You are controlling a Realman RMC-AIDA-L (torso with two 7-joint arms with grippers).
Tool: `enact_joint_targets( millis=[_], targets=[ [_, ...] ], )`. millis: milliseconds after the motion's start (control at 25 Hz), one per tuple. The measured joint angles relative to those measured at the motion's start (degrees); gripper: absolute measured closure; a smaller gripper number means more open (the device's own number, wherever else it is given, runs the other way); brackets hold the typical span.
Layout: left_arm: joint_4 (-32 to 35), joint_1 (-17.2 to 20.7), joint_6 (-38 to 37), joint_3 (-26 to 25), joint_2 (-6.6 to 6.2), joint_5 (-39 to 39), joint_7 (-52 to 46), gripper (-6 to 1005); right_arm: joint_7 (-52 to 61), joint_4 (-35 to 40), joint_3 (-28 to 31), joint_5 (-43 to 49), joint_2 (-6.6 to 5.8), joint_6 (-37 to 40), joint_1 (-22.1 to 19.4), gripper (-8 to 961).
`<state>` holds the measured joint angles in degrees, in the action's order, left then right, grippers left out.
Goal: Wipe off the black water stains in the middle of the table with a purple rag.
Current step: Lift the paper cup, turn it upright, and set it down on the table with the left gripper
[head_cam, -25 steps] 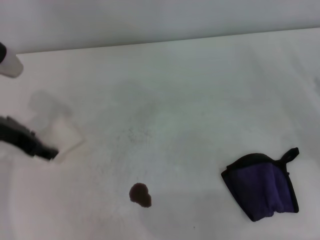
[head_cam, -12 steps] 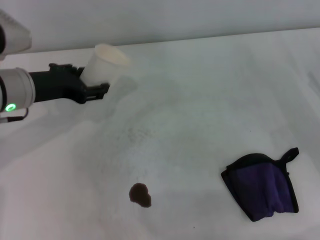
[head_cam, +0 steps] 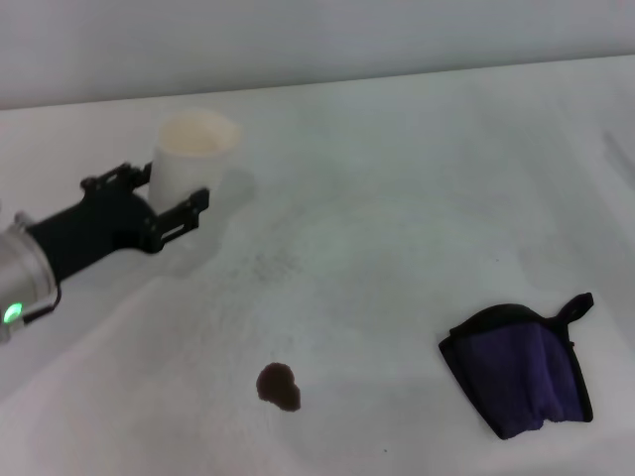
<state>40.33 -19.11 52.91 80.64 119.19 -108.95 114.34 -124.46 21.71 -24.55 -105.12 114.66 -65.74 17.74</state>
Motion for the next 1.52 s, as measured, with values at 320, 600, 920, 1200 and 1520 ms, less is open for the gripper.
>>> enact_joint_targets(
  millis=[320,600,920,1200,1520],
  targets=[
    [-16.8,2.4,11.1,0.1,0.13,-17.2,26.0,295,-0.4,0.5,0.0,0.3,-0.12,0.4,-0.3,95],
    [-23.4,2.7,13.4,0.1,0.27,-21.4,35.4,296,-0.4,0.6,0.0,0.6,-0.14,0.5,-1.0,95],
    [-26.6,2.8,13.2,0.1,0.17,-21.6,36.7,297,-0.4,0.6,0.0,0.5,-0.24,0.3,-1.9,96],
    [-27.4,3.3,11.8,0.0,0.16,-21.6,37.2,300,-0.4,0.6,0.0,0.4,-0.23,0.0,-2.7,96],
    [-27.8,3.4,10.5,0.0,0.16,-21.7,37.5,302,-0.4,0.6,0.0,0.2,-0.23,-0.1,-2.9,96]
  ],
)
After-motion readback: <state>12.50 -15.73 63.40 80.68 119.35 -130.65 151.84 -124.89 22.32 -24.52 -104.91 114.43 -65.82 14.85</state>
